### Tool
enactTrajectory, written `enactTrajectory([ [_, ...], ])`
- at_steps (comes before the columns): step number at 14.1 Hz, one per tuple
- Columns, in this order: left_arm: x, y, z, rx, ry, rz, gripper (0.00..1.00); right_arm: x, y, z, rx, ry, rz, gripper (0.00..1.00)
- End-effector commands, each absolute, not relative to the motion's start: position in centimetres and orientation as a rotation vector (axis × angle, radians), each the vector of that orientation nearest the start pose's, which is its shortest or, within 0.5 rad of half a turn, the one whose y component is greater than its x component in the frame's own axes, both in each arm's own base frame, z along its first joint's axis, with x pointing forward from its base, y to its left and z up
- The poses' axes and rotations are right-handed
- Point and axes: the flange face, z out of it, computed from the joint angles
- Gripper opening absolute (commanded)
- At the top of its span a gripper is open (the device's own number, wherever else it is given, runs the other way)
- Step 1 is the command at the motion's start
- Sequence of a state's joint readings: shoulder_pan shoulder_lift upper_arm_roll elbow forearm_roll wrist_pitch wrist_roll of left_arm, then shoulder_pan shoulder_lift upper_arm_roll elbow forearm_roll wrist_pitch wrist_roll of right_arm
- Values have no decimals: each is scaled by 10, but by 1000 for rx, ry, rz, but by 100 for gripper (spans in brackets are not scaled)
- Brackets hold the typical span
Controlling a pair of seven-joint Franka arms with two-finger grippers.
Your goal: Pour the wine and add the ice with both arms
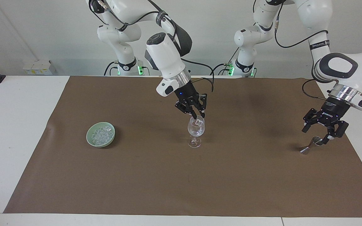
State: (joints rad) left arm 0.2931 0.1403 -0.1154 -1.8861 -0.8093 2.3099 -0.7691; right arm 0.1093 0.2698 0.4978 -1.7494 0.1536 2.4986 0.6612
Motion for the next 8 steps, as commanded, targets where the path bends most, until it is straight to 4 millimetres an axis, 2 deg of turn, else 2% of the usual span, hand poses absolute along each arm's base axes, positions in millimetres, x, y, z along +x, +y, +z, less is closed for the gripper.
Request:
enactTrajectory([
  [1,624,82,498,2187,1446,117,100,572,359,489,-2599,280,-379,47],
  [3,623,81,513,2376,1384,136,100,571,360,489,-2600,277,-379,64],
  [5,620,66,528,2585,1259,112,100,572,359,489,-2603,274,-384,71],
  [6,617,55,535,2707,1159,109,100,572,360,490,-2609,265,-392,83],
  [7,611,45,537,2807,1073,79,100,572,360,491,-2617,254,-406,100],
  [8,603,38,543,2882,979,43,100,572,358,491,-2637,231,-426,100],
])
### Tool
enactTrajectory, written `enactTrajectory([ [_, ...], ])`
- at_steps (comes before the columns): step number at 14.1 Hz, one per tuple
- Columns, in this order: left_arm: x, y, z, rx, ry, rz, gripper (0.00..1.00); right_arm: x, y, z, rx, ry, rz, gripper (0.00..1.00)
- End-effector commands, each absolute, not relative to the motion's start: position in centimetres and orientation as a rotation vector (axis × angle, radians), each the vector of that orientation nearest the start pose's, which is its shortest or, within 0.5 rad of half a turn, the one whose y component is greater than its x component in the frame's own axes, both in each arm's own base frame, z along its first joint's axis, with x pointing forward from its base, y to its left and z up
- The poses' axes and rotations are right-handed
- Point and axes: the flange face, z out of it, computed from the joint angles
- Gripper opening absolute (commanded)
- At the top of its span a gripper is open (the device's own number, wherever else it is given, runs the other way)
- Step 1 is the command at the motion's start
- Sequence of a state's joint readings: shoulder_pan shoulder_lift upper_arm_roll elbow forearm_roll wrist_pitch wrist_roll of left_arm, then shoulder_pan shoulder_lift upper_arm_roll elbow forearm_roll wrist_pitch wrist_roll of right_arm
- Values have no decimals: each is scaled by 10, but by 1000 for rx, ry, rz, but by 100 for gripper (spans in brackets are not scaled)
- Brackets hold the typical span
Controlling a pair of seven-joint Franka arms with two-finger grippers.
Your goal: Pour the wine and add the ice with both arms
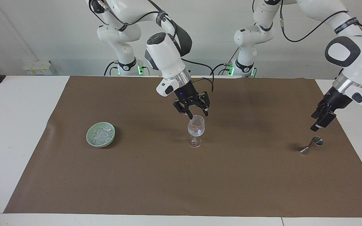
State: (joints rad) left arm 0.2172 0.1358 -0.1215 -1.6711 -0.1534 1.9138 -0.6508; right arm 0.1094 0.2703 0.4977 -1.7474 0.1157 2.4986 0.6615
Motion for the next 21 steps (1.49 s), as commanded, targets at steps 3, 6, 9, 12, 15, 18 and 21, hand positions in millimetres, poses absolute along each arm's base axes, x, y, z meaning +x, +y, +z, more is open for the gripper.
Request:
enactTrajectory([
  [3,573,13,570,-3104,-524,54,100,577,343,493,-2707,200,-468,100],
  [6,564,-1,597,-3111,-465,54,100,584,306,506,-2829,204,-511,100],
  [9,560,-8,611,-3107,-444,65,100,589,268,517,-2951,233,-532,100],
  [12,556,-8,624,-3107,-444,38,100,592,225,536,-3019,244,-525,100],
  [15,553,-11,639,-3113,-435,-14,100,590,186,552,-3064,292,-489,100],
  [18,547,-15,643,-3118,-409,-11,100,588,160,566,-3100,288,-459,100],
  [21,547,-15,645,-3122,-404,-25,100,586,126,595,-3122,340,-393,100],
])
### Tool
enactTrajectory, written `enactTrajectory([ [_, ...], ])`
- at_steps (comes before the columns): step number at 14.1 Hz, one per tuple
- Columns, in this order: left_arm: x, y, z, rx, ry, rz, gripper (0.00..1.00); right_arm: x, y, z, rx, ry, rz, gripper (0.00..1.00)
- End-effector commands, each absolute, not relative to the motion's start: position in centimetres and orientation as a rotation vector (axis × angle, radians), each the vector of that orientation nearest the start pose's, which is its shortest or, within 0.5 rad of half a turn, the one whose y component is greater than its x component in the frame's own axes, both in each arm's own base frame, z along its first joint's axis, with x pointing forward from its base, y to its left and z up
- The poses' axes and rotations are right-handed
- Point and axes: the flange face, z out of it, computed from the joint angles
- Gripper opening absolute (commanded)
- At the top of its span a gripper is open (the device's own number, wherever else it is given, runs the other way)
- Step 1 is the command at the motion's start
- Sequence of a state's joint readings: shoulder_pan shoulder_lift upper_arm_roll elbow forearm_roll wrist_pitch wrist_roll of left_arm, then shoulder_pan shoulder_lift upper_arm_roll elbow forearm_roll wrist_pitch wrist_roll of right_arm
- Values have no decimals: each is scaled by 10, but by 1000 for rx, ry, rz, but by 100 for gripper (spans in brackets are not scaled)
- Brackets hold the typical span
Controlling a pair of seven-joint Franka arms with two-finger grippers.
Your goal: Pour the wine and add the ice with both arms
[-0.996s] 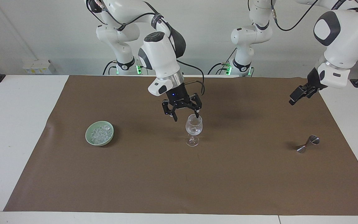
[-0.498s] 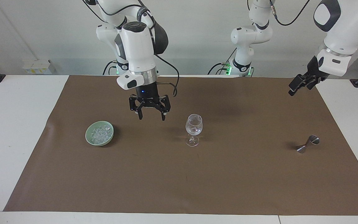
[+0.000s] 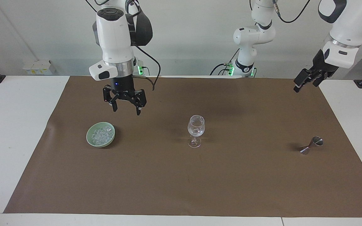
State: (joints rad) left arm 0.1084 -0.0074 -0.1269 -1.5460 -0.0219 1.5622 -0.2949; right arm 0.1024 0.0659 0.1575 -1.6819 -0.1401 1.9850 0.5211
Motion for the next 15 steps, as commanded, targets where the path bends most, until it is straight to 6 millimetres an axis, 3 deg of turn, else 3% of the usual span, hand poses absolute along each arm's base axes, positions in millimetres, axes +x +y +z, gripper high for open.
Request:
enactTrajectory([
  [1,545,-26,647,-3126,-376,-25,100,584,113,601,-3099,334,-373,100],
  [4,541,-35,651,-3127,-351,-28,100,581,81,617,-3115,299,-307,100],
  [9,544,-38,640,-3123,-336,24,100,571,21,644,-3135,230,-179,100],
  [15,548,-47,637,-3124,-312,53,100,540,-18,658,-3144,267,-38,100],
])
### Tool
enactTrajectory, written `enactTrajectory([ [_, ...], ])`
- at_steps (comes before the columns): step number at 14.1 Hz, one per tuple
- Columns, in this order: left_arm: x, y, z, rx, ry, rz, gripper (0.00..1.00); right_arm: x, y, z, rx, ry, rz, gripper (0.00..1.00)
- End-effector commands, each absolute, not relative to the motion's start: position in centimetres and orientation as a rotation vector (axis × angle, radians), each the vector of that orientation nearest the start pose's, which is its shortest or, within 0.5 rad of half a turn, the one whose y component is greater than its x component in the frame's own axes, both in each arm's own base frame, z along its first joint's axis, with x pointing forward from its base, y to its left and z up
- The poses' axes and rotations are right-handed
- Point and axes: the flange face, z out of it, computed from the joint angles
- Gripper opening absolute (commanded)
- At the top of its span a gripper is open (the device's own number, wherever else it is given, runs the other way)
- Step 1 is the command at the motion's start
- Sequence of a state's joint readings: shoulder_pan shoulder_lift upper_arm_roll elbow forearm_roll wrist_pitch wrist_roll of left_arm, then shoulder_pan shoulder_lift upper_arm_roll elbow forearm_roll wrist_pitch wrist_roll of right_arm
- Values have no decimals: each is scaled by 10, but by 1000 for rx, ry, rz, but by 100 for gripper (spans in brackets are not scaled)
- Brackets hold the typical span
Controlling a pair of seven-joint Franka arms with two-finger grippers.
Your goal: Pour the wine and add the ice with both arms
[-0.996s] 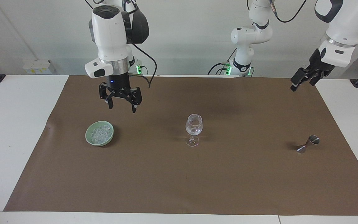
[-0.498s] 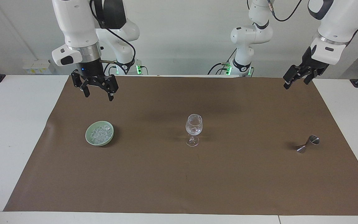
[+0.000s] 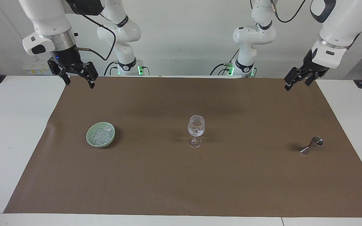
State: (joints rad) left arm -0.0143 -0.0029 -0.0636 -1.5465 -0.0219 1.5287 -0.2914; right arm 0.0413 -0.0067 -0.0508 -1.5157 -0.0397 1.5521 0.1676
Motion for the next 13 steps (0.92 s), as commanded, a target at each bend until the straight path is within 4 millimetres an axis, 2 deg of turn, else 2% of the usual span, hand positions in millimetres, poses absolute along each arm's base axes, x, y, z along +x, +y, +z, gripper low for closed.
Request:
enactTrajectory([
  [1,548,-48,638,-3125,-312,51,100,535,-25,659,-3142,287,-40,100],
  [3,548,-46,637,-3124,-317,53,100,535,-26,659,-3143,289,-45,100],
  [5,549,-48,638,-3125,-312,39,100,535,-36,660,-3139,303,-54,100],
  [8,551,-45,639,-3129,-301,30,100,528,-39,655,-3141,230,-41,100],
  [11,551,-38,637,-3153,-2,59,100,527,-36,656,-3140,237,-67,100],
  [13,551,-37,638,-3155,2,55,100,527,-35,653,-3137,251,-60,100],
])
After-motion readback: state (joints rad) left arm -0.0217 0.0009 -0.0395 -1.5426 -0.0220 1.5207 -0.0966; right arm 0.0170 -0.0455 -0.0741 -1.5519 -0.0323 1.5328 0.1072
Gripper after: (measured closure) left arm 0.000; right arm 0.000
